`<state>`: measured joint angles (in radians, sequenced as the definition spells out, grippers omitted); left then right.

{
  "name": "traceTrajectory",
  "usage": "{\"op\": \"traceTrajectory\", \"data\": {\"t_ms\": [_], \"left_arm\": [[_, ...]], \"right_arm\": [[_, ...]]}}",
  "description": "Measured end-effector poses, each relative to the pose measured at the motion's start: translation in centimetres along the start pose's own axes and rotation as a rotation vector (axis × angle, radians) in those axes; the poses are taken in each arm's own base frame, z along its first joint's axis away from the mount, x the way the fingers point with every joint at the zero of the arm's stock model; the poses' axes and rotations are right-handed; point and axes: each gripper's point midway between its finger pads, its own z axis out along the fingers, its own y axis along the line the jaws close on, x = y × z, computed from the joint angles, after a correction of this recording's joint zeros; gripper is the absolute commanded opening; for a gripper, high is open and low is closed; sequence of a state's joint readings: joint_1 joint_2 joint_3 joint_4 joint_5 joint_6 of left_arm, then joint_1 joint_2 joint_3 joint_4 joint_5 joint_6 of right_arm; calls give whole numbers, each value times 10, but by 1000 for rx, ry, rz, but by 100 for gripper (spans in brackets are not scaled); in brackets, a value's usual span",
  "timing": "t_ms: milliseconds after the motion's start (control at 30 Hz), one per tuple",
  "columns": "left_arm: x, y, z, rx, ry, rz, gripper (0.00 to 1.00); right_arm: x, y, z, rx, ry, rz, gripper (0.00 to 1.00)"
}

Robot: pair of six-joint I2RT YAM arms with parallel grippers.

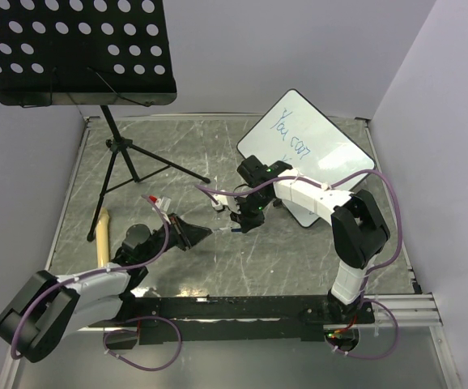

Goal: Write a sentence on the whiteboard
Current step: Insert the whiteboard marker without the cap into the pen cap.

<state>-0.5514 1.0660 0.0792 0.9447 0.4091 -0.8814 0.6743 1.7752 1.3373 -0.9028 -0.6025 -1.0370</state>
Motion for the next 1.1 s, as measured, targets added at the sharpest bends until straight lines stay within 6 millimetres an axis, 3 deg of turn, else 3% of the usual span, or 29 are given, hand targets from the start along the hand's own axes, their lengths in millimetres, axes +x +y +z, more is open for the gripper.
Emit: {"op": "traceTrajectory", "data": {"t_ms": [1100], "left_arm": [[3, 6, -2, -31, 9, 11, 1]], "right_arm": [[-1, -1, -1, 1, -1, 0, 3]]}}
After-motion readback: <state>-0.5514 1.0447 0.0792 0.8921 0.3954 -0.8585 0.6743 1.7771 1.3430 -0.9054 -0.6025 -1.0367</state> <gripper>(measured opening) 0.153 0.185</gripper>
